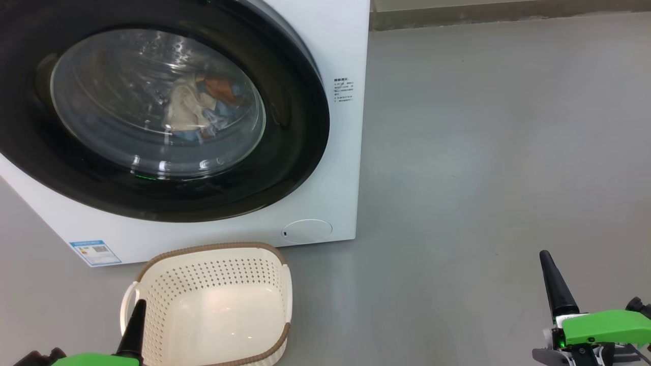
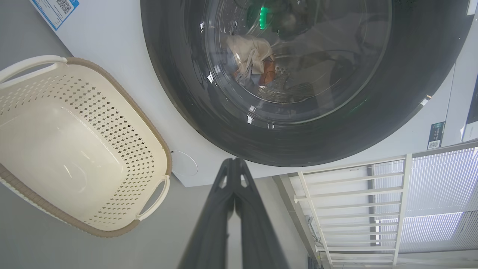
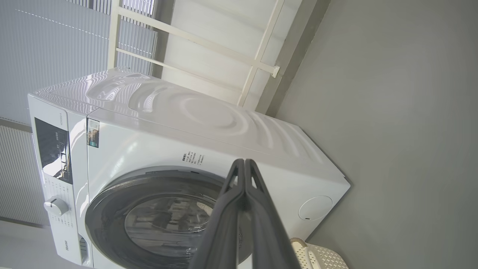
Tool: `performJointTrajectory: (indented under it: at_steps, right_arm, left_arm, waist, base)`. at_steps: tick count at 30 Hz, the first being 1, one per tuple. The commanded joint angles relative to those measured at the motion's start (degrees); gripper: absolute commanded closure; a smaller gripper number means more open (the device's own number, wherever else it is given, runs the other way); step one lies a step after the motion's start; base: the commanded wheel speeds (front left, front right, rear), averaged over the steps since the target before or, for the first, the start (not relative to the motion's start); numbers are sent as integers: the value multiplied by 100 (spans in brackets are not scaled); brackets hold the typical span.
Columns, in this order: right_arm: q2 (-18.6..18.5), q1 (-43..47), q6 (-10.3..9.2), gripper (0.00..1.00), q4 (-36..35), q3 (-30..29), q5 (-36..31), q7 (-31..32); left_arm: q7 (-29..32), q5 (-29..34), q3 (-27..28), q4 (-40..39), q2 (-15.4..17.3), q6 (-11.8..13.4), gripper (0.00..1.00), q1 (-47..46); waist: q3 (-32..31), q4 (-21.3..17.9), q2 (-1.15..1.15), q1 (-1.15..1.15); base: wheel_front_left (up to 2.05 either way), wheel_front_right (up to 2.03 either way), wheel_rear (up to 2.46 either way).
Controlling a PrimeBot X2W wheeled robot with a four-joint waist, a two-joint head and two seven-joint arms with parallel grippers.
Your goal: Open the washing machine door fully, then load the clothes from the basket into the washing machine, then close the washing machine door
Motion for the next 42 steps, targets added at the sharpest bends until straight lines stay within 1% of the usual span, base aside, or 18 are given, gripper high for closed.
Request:
performJointTrajectory:
  at_steps: [1,30,42]
  right_arm:
    - [-4,-135,5,100,-182,75,169,40]
    - [48,-142,7,100,-332,-133,1740,533]
    - [50,-142,7,100,-335,-138,1768,543]
  left_arm:
    - [53,-148,181,-165,59,-11,100,-268]
    - [540,-1696,400,-220,-90,-15,100,-398]
    - [552,-1720,409,-225,-96,-15,100,-400]
  waist:
    - [-5,-4,0,0]
    - [-116,-82,0,0]
    - [-118,-83,0,0]
  base:
    - [0,0,0]
    - [0,0,0]
    - [0,0,0]
